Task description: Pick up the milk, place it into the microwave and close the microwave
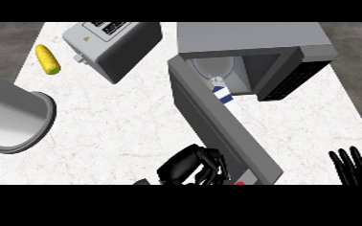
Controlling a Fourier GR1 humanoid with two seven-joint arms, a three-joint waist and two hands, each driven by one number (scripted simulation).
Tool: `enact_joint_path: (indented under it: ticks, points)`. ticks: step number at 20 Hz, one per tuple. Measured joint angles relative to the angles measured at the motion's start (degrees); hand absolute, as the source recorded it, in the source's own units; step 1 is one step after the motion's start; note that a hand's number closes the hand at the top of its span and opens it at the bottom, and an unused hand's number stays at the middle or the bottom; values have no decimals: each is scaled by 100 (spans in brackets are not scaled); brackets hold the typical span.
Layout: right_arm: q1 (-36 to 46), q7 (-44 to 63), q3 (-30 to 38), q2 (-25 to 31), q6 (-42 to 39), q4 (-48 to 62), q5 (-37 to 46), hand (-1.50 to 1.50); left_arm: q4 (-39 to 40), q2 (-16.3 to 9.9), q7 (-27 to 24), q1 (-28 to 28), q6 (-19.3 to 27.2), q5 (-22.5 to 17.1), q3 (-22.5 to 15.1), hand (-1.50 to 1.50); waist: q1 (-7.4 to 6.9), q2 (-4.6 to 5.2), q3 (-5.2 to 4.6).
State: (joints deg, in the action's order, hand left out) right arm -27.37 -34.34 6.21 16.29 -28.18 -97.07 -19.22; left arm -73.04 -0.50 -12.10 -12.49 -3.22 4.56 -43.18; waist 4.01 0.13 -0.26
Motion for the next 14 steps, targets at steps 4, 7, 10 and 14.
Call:
enact_joint_path:
  ticks: [4,7,10,14]
  points:
    - [-93,357,-73,156,-140,-680,-316,-150,215,-71,224,-555,939,-476,-569,150,90,26,0]
    - [-143,553,-166,224,-200,-1087,-444,-150,361,-113,283,-900,1549,-820,-894,150,185,48,-1]
    - [-126,761,-288,262,-211,-1398,-542,-150,518,-130,309,-1231,2052,-1124,-1130,150,268,75,-2]
    - [-171,1045,-407,351,-200,-1806,-646,-150,669,-106,297,-1627,2631,-1497,-1296,150,395,103,-6]
